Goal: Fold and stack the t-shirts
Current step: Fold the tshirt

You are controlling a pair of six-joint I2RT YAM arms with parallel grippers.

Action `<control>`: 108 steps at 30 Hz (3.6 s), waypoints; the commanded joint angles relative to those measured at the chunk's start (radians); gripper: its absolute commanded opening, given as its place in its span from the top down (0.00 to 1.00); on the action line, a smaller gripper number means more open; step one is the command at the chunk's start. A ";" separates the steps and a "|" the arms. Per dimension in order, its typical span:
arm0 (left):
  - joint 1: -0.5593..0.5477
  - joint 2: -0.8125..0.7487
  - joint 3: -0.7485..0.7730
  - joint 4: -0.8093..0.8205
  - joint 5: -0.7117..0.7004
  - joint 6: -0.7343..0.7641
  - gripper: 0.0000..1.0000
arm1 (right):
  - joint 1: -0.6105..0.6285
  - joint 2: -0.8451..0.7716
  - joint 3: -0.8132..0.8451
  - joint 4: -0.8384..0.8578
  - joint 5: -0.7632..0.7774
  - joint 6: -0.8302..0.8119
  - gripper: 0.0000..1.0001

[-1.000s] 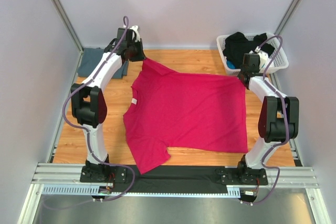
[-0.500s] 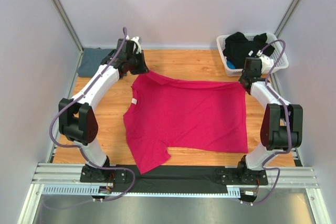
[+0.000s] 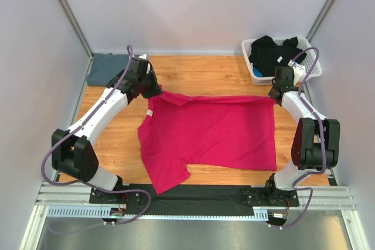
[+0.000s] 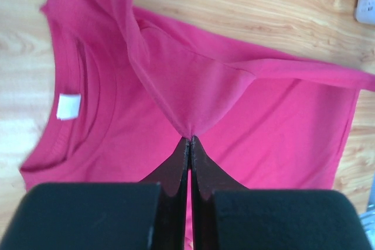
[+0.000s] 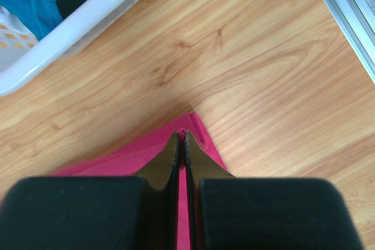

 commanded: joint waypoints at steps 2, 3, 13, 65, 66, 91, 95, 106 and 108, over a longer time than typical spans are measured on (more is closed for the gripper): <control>-0.033 -0.065 -0.044 -0.018 -0.069 -0.154 1.00 | -0.017 -0.038 0.015 -0.044 -0.017 0.016 1.00; -0.048 -0.071 -0.050 -0.028 -0.069 -0.174 1.00 | -0.017 -0.037 0.018 -0.052 -0.022 0.021 0.99; -0.116 -0.204 -0.216 -0.049 -0.207 -0.467 1.00 | -0.017 -0.015 0.010 -0.090 -0.065 0.041 0.99; -0.366 -0.117 -0.262 -0.190 -0.362 -1.209 1.00 | -0.015 0.043 0.052 -0.108 -0.151 0.057 1.00; -0.366 -0.122 -0.266 -0.202 -0.362 -1.219 1.00 | -0.017 0.041 0.050 -0.110 -0.151 0.056 1.00; -0.365 -0.199 -0.340 -0.350 -0.385 -1.266 1.00 | -0.017 -0.087 -0.050 -0.155 -0.128 0.038 0.99; -0.351 -0.220 -0.340 -0.353 -0.397 -1.237 1.00 | -0.017 -0.104 -0.043 -0.164 -0.120 -0.008 0.99; -0.286 -0.269 -0.340 -0.328 -0.429 -1.139 1.00 | -0.015 -0.178 -0.054 -0.179 -0.125 -0.055 1.00; -0.271 -0.269 -0.341 -0.322 -0.426 -1.122 1.00 | -0.015 -0.184 -0.075 -0.185 -0.131 -0.044 1.00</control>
